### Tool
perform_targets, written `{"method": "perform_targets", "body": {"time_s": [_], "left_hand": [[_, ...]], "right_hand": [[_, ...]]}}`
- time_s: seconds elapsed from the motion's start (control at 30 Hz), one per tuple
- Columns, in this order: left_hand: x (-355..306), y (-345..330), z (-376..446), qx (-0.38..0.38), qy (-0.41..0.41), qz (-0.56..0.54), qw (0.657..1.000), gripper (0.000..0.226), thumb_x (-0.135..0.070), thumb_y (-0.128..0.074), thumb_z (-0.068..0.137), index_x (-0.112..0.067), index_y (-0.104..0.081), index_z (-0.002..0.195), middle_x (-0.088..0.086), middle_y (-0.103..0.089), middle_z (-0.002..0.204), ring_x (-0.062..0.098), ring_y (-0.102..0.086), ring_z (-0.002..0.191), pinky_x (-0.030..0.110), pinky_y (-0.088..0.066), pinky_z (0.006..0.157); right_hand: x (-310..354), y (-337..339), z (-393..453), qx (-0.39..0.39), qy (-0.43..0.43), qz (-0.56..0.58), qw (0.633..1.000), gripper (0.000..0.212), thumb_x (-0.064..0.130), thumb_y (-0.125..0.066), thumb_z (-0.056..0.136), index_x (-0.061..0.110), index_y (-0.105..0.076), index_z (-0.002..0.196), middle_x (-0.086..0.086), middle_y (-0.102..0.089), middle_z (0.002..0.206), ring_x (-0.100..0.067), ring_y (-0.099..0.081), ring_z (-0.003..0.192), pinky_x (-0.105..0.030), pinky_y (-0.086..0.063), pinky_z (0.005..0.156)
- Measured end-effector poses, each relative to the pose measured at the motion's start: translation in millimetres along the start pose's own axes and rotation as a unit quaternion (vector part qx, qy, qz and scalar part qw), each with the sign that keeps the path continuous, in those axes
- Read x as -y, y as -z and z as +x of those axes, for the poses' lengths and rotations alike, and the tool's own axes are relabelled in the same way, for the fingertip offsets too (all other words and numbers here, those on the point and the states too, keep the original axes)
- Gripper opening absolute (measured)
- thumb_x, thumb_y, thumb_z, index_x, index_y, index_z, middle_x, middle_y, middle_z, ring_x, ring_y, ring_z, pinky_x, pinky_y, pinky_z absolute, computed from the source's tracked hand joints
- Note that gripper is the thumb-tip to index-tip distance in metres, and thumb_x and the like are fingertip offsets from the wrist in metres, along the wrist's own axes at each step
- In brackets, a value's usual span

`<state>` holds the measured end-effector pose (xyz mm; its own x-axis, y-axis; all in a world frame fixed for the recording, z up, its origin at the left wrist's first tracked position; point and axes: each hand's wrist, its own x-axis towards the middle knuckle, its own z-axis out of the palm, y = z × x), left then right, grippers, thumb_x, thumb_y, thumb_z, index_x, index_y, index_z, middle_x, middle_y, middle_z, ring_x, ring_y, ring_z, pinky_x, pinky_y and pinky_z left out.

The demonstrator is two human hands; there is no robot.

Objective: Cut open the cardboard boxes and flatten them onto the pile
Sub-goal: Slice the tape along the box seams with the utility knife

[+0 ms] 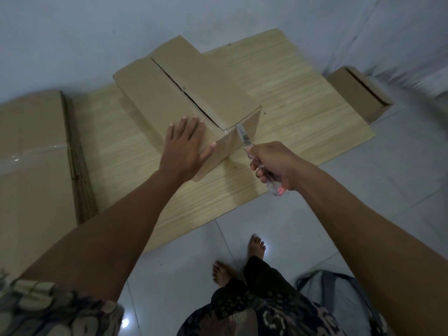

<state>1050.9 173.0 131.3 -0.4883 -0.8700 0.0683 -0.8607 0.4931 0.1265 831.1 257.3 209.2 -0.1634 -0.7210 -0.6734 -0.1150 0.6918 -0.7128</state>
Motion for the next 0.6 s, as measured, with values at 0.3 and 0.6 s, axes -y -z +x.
{"method": "perform_targets", "body": {"time_s": [0.3,0.6], "left_hand": [[-1,3,5,0.014,0.016,-0.031,0.999,0.084,-0.064,-0.018,0.096,-0.006,-0.036,0.154,0.013,-0.031,0.163,0.038,-0.022,0.152,0.059,-0.014,0.122],[14,6,2,0.014,-0.021,-0.103,0.994,0.093,-0.067,-0.025,0.092,-0.002,-0.026,0.158,0.011,-0.019,0.168,0.033,-0.007,0.156,0.053,-0.002,0.124]], "right_hand": [[-36,-10,-18,-0.092,0.190,-0.238,0.948,0.041,0.046,-0.032,0.107,0.036,-0.057,0.138,0.007,-0.062,0.110,-0.015,-0.053,0.102,-0.033,-0.040,0.088],[-45,-7,-11,-0.064,0.168,-0.312,0.933,0.032,0.059,-0.049,0.098,0.028,-0.059,0.098,0.012,-0.059,0.082,-0.003,-0.055,0.076,-0.027,-0.037,0.062]]}}
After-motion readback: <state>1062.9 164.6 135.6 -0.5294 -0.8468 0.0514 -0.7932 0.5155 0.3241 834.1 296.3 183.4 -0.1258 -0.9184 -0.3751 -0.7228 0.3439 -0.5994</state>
